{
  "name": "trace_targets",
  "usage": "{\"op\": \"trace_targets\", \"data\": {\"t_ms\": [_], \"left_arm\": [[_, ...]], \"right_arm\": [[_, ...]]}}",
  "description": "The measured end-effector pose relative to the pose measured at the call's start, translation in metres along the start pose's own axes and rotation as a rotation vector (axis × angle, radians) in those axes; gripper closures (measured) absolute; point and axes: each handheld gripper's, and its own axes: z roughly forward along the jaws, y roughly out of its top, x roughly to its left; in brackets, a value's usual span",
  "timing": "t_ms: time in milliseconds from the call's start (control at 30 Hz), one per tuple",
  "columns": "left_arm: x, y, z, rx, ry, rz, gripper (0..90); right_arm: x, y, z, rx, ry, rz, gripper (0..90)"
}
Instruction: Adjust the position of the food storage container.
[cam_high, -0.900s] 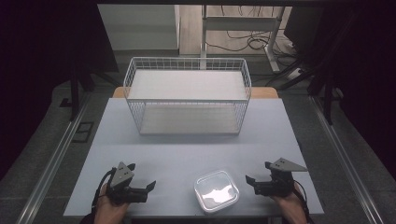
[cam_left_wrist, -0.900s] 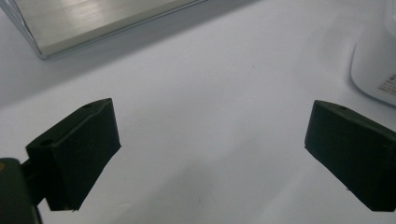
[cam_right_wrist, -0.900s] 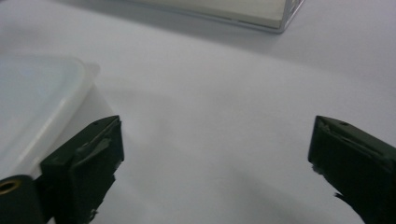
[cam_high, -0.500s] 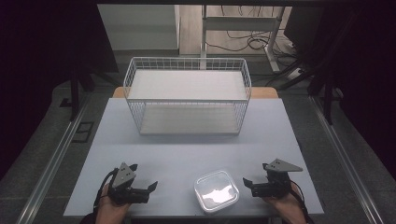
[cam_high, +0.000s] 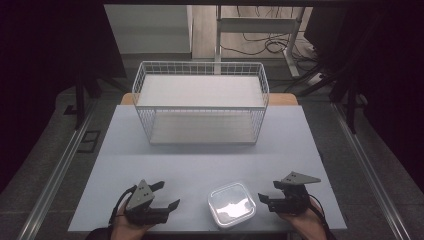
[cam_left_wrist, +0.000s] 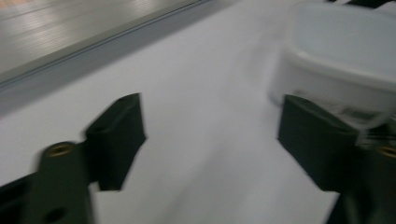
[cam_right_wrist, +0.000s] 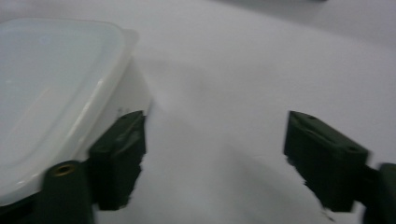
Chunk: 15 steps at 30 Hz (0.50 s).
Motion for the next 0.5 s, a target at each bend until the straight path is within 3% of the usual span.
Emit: {"op": "trace_targets", "data": {"t_ms": [33, 67, 100, 133, 167, 200, 233, 300, 500], "left_arm": [[-0.008, 0.002, 0.004, 0.001, -0.037, 0.0, 42.5], [-0.012, 0.003, 0.008, 0.006, -0.061, 0.002, 49.3], [-0.012, 0.003, 0.008, 0.006, -0.061, 0.002, 55.8], [-0.02, 0.004, 0.016, 0.024, -0.116, -0.002, 63.0], [-0.025, 0.005, 0.02, 0.039, -0.143, 0.0, 69.7], [-0.025, 0.005, 0.02, 0.039, -0.143, 0.0, 76.5], [-0.032, 0.006, 0.026, 0.061, -0.166, 0.012, 76.5], [-0.042, 0.007, 0.035, 0.089, -0.197, 0.04, 89.8], [-0.059, 0.006, 0.052, 0.143, -0.249, 0.064, 90.0]], "right_arm": [[0.005, 0.0, 0.0, 0.018, 0.026, -0.024, 42.7], [0.008, 0.0, 0.0, 0.027, 0.035, -0.033, 49.0], [0.011, -0.001, 0.0, 0.041, 0.053, -0.054, 54.8], [0.014, -0.002, 0.0, 0.054, 0.061, -0.076, 61.5], [0.017, -0.003, -0.001, 0.069, 0.06, -0.095, 66.9], [0.017, -0.003, -0.001, 0.069, 0.06, -0.095, 66.9], [0.02, -0.004, -0.001, 0.089, 0.063, -0.109, 72.6], [0.025, -0.009, -0.003, 0.12, 0.117, -0.141, 85.2], [0.033, -0.013, -0.007, 0.139, 0.19, -0.143, 88.9]]}}
